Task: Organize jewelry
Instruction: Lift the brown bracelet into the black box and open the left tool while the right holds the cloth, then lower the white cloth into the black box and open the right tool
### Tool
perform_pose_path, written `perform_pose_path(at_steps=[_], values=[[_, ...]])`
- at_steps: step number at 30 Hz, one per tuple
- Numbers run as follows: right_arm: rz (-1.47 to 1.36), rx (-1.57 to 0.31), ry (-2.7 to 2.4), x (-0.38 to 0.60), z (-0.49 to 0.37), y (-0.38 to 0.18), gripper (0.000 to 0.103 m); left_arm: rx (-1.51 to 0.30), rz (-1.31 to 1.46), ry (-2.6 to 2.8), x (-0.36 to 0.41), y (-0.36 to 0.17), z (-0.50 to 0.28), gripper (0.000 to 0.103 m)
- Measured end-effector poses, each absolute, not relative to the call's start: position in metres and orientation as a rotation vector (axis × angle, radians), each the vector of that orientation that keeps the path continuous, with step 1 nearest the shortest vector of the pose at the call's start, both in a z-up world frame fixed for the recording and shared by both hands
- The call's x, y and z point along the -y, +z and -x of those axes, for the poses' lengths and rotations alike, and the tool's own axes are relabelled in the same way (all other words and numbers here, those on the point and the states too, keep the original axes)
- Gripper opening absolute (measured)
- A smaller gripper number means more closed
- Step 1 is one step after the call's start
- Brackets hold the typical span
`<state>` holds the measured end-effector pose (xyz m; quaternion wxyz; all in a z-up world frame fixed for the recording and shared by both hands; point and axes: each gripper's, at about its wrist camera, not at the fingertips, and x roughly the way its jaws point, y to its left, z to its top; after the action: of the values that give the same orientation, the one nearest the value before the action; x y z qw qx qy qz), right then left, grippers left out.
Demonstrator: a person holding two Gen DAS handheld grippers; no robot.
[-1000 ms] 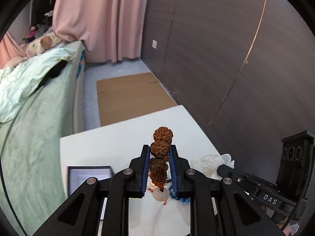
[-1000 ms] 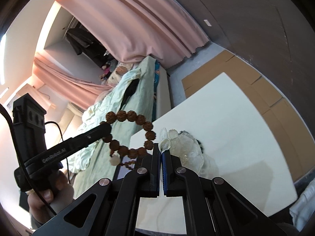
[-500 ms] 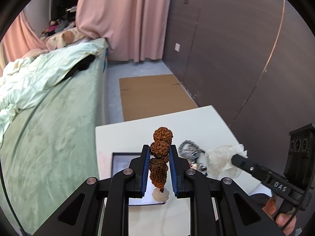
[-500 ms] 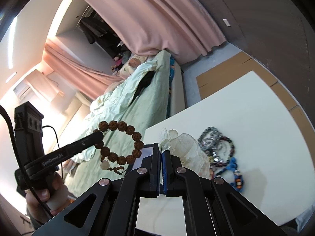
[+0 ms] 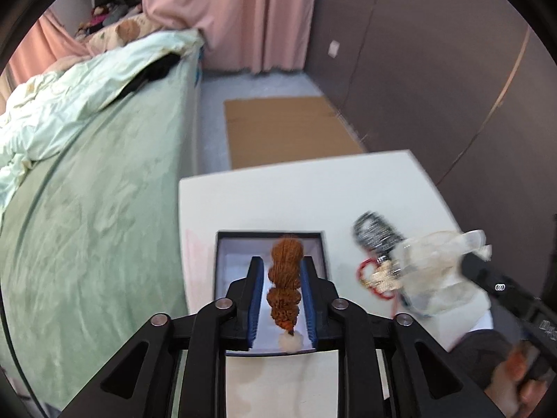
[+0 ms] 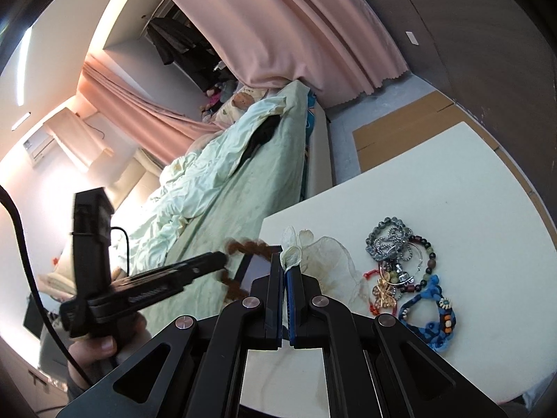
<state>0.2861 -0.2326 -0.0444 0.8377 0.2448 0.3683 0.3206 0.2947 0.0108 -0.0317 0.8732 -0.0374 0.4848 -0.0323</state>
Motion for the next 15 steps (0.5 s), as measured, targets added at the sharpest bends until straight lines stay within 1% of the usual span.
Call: perform_pose_path(at_steps=[1,3,4,5,7,15], values=[[-0.514,-0.783,0.685,0.23,-0.286,-0.044,0.004,-1.022,0.088,-0.063,-0.014,-0.034,-0.295,0.033],[-0.499,-0.79,0.711,0.221,-0.287,-0.043,0.004,-1.009,0.118,-0.067,-0.022,-0.033,-0.292,0.048],[-0.49,-0.793,0.729,0.215,-0.288,-0.042,0.004,-0.995,0.121,-0.056,-0.026,-0.03,-0.289,0.061],[-0.485,-0.795,0.741,0.21,-0.288,-0.042,0.004,-0.98,0.12,-0.044,-0.029,-0.028,-0.287,0.071],[-0.473,-0.799,0.775,0.198,-0.29,-0.04,0.004,-0.947,0.116,-0.018,-0.037,-0.022,-0.281,0.076],[-0.437,-0.836,0.871,0.154,-0.3,-0.036,0.004,-0.931,0.134,0.031,-0.066,-0.012,-0.269,0.077]])
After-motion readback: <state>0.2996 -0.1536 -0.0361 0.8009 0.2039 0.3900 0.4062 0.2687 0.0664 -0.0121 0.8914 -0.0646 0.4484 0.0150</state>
